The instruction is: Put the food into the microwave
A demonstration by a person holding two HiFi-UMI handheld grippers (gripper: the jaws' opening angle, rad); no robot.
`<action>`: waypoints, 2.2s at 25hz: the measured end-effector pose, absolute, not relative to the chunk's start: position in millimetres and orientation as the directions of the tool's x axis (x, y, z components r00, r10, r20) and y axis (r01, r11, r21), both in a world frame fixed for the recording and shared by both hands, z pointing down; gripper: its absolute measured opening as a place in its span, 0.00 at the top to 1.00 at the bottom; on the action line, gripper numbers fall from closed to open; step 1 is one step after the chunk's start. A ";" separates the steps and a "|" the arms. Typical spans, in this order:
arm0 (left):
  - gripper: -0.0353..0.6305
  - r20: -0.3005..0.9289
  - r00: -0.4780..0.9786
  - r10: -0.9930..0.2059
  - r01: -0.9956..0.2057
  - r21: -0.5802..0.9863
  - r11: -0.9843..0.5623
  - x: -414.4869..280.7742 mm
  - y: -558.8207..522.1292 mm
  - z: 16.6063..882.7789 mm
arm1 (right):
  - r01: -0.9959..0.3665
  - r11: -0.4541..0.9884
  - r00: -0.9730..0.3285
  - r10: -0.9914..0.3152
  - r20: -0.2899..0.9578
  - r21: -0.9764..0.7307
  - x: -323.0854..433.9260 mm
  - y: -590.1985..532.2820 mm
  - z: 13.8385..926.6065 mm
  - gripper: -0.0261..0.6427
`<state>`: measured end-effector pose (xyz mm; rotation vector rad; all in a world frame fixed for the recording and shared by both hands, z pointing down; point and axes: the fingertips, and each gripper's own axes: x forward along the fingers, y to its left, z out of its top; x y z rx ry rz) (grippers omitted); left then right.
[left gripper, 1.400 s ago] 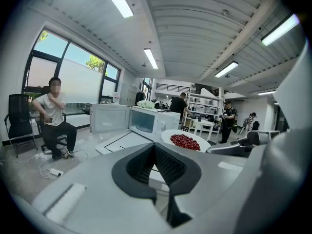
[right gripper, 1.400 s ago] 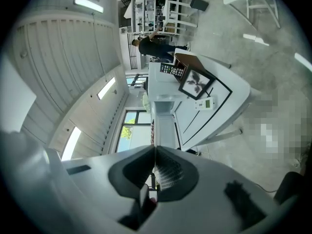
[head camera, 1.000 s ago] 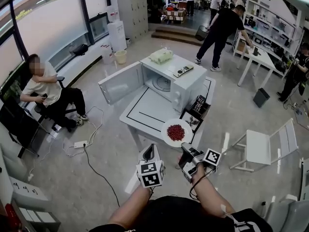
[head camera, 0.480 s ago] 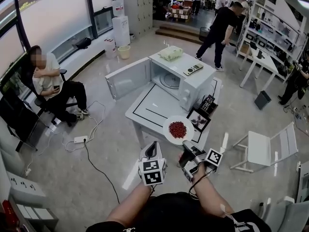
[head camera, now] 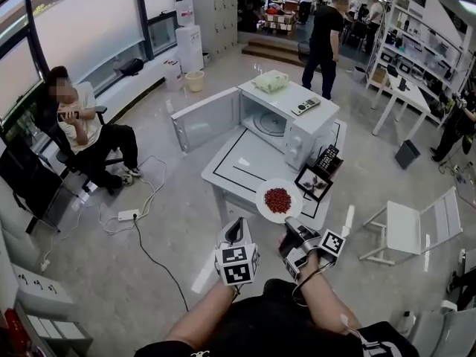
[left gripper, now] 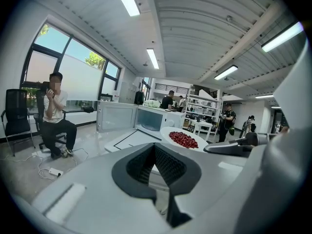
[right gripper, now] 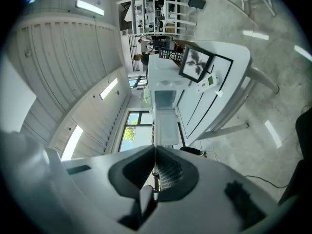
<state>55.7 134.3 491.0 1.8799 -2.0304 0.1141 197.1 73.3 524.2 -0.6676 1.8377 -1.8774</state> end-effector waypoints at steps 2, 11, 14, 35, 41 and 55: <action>0.93 0.322 -0.040 -0.946 -0.976 0.189 0.106 53.9 135.6 491.2 | -0.032 -0.033 -0.790 -0.612 0.046 -0.999 196.3 72.3 524.6 0.94; 0.93 0.334 -0.055 -0.941 -0.976 0.183 0.122 38.2 115.4 501.5 | -0.030 -0.026 -0.791 -0.610 0.040 -0.999 181.5 46.3 531.3 0.94; 0.93 0.326 -0.054 -0.944 -0.980 0.165 0.113 33.2 98.2 498.7 | -0.032 -0.027 -0.791 -0.610 0.042 -0.999 173.6 27.2 533.4 0.94; 0.94 0.364 -0.078 -0.928 -0.980 0.144 0.139 -21.4 -53.1 500.3 | -0.019 -0.077 -0.802 -0.595 0.062 -0.997 107.1 -127.3 545.3 0.94; 0.93 0.371 -0.086 -0.925 -0.980 0.135 0.145 -31.6 -103.8 500.7 | -0.037 -0.075 -0.797 -0.600 0.075 -0.997 100.9 -174.3 544.9 0.94; 0.93 0.423 -0.132 -0.897 -0.973 0.115 0.198 -48.8 -165.2 512.6 | -0.015 -0.089 -0.815 -0.576 0.064 -0.996 63.8 -238.9 561.1 0.94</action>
